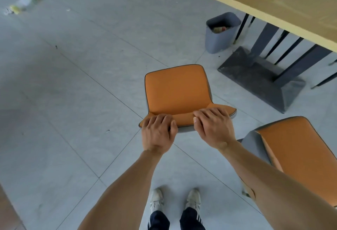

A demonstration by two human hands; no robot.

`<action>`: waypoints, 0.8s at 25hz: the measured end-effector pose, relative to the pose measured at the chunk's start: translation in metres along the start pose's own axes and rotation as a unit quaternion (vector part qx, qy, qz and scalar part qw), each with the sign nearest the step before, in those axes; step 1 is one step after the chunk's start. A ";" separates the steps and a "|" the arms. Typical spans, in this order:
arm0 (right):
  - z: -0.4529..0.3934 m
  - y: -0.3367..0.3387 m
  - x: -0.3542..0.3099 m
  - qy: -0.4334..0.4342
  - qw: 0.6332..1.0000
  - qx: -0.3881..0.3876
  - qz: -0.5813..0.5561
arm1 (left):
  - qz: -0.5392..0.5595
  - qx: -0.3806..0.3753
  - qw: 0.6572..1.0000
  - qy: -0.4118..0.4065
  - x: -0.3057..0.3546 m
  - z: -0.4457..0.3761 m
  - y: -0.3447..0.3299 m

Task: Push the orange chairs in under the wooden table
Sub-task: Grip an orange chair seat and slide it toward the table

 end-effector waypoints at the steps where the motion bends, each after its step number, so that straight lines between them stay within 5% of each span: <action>1: -0.001 0.000 0.001 -0.004 1.000 0.008 -0.002 | 0.003 0.003 1.000 0.002 -0.002 -0.002 -0.001; 20: -0.013 -0.006 -0.001 -0.016 0.999 0.025 0.039 | 0.002 -0.025 0.991 0.128 0.017 0.006 -0.014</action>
Point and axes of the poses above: each hand's wrist, its own z-axis away from the middle knuckle, its own y-axis out of the back of the hand, x = y × z, the point moved 5 cm from there along -z, towards the middle knuckle, and after that the axes turned 10 degrees about -x, right-handed, at the moved point
